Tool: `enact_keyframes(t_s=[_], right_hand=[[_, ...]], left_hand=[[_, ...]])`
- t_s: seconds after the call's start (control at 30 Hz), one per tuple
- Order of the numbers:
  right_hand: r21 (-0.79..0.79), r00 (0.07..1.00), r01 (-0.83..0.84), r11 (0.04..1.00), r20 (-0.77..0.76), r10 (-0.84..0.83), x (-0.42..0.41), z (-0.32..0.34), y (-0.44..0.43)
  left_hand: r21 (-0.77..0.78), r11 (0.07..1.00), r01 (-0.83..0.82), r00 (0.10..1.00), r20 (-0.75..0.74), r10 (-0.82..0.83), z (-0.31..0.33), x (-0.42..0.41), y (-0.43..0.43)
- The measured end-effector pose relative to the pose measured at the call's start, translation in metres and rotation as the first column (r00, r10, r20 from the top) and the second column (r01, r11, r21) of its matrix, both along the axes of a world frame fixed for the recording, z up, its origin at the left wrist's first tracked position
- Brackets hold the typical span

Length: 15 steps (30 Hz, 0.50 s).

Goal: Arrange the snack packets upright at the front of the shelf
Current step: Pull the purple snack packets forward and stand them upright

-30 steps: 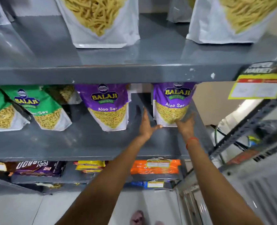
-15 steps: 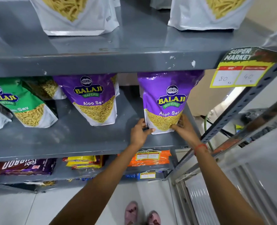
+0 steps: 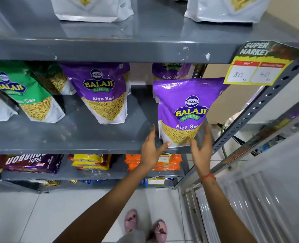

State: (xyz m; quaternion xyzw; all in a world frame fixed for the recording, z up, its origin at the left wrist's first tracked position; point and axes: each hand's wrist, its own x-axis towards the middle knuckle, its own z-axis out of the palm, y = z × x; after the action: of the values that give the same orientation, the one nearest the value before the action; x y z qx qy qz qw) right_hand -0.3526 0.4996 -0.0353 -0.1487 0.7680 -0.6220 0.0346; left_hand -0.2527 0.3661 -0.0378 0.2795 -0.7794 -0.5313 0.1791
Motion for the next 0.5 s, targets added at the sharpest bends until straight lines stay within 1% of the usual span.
enact_keyframes(t_s=[0.03, 0.07, 0.1, 0.13, 0.2, 0.27, 0.33, 0.4, 0.5], right_hand=[[-0.015, 0.987, 0.083, 0.996, -0.134, -0.084, 0.015, 0.003, -0.004], [-0.035, 0.954, 0.113, 0.993, -0.275, -0.118, 0.03, 0.007, -0.01], [-0.054, 0.913, 0.097, 0.994, -0.393, -0.111, 0.044, 0.012, -0.02], [-0.064, 0.875, 0.06, 0.996, -0.478, -0.084, 0.057, 0.017, -0.031], [-0.064, 0.826, -0.011, 0.998, -0.563, -0.027, 0.079, 0.027, -0.058], [-0.067, 0.81, -0.085, 0.994, -0.585, 0.03, 0.096, 0.035, -0.089], [-0.074, 0.826, -0.17, 0.983, -0.555, 0.101, 0.107, 0.038, -0.121], [-0.045, 0.863, -0.223, 0.974, -0.474, 0.176, 0.113, 0.035, -0.155], [0.047, 0.926, -0.208, 0.977, -0.313, 0.212, 0.107, 0.022, -0.202]], left_hand=[[-0.057, 0.998, -0.011, 1.0, -0.012, 0.011, 0.004, 0.004, 0.0], [-0.124, 0.992, -0.022, 0.999, -0.04, 0.017, 0.008, 0.009, -0.002], [-0.185, 0.982, -0.035, 0.997, -0.079, 0.021, 0.013, 0.014, -0.004], [-0.23, 0.972, -0.054, 0.992, -0.126, 0.025, 0.018, 0.019, -0.008], [-0.299, 0.948, -0.111, 0.975, -0.217, 0.046, 0.028, 0.033, -0.021], [-0.355, 0.914, -0.194, 0.955, -0.281, 0.094, 0.032, 0.048, -0.041], [-0.364, 0.888, -0.281, 0.936, -0.308, 0.17, 0.03, 0.063, -0.067], [-0.303, 0.889, -0.344, 0.922, -0.286, 0.26, 0.024, 0.078, -0.099], [-0.161, 0.914, -0.373, 0.921, -0.184, 0.344, 0.009, 0.093, -0.154]])
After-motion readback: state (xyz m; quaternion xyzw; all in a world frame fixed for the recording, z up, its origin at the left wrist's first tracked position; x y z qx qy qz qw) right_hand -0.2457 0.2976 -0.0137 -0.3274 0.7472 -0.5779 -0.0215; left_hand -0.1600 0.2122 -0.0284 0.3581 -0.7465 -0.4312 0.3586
